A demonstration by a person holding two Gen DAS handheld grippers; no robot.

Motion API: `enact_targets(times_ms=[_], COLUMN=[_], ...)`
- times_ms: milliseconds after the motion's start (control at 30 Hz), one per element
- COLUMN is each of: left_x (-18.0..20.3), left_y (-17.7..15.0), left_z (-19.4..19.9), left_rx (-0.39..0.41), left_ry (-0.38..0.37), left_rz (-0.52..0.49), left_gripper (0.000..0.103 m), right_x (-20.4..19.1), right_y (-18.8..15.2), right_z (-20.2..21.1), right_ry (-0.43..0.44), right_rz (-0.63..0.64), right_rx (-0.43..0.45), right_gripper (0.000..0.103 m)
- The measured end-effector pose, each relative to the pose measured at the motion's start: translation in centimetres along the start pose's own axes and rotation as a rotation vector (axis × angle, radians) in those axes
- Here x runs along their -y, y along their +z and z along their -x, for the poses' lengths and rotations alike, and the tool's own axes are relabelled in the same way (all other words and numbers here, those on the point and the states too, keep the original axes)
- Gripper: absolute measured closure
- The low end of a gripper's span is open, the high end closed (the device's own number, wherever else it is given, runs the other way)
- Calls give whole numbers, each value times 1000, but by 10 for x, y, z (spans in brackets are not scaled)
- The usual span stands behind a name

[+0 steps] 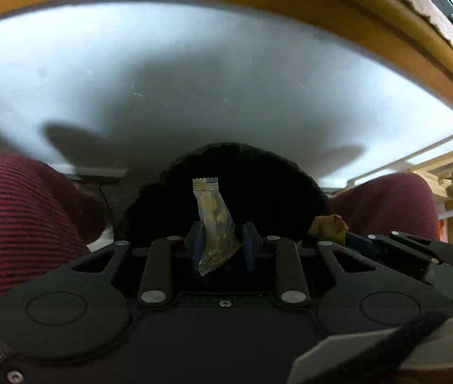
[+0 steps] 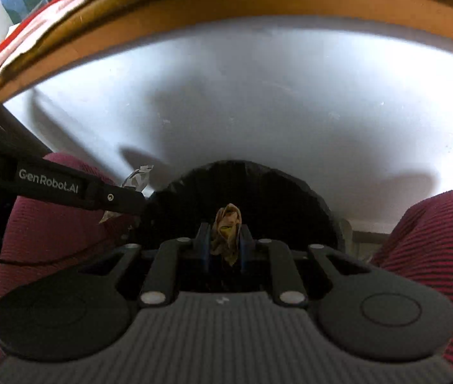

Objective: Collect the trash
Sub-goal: 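Lower both held wrappers below the table edge into the black bin and open both tools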

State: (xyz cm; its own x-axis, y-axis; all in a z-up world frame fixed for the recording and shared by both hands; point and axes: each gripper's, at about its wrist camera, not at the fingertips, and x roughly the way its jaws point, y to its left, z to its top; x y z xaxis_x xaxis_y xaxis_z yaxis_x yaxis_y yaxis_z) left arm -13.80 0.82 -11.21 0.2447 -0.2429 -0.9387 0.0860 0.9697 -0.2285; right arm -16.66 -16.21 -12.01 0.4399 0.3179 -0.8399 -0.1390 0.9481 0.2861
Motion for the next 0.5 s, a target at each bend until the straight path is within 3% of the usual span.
enact_targets(times_ms=[500], left_x=[6], left_y=[0], left_z=[-16], left_rx=[-59], left_ry=[28], left_rz=[-1], left_gripper=[75], right_x=[-6], right_y=[10], right_z=[-11], right_ry=[0], right_rz=[-7], right_rx=[-29], right_gripper=[76])
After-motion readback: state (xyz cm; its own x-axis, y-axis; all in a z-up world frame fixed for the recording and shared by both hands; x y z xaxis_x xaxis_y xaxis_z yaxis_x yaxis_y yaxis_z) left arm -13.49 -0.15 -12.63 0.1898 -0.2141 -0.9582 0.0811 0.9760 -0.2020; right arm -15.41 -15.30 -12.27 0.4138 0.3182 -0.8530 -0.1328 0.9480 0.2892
